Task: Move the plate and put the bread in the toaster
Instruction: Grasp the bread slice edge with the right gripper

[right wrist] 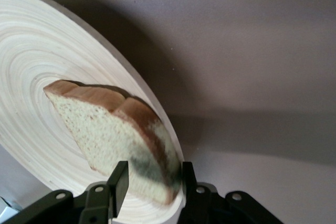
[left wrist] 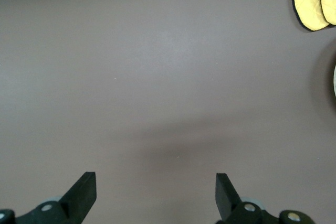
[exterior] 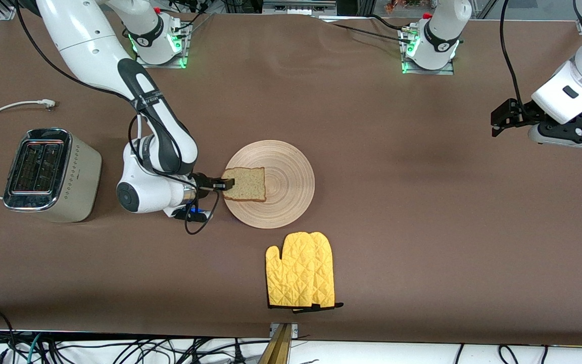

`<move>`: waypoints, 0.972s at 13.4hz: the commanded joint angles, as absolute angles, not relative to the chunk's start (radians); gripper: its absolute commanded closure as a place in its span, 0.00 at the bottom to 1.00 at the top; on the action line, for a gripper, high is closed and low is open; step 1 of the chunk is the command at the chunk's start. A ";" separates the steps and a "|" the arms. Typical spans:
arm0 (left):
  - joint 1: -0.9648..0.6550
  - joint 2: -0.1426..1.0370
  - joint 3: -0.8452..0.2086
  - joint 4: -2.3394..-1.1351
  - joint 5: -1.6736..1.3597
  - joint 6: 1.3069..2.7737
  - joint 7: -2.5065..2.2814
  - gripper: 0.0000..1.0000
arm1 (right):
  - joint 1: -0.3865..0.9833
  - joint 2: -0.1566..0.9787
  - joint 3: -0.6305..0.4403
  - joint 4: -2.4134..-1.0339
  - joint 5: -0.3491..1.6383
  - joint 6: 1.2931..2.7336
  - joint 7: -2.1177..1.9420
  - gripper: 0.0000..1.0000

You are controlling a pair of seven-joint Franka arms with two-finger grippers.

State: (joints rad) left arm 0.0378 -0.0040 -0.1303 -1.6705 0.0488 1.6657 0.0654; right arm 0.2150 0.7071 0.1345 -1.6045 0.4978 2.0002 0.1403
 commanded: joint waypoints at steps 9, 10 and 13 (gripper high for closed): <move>0.051 -0.006 -0.147 -1.669 0.066 1.640 0.069 0.00 | 0.212 0.681 0.132 -1.605 0.500 1.965 0.143 0.37; 0.051 -0.006 -0.147 -1.669 0.066 1.628 0.071 0.00 | 0.212 0.675 0.132 -1.603 0.499 1.965 0.140 0.36; 0.051 -0.006 -0.152 -1.669 0.066 1.615 0.071 0.00 | 0.224 0.673 0.132 -1.601 0.497 1.965 0.143 0.36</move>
State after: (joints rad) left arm 0.0399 -0.0039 -0.1347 -1.6708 0.0488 1.6295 0.0654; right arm 0.2154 0.6914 0.1324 -1.5982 0.4974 1.9793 0.1401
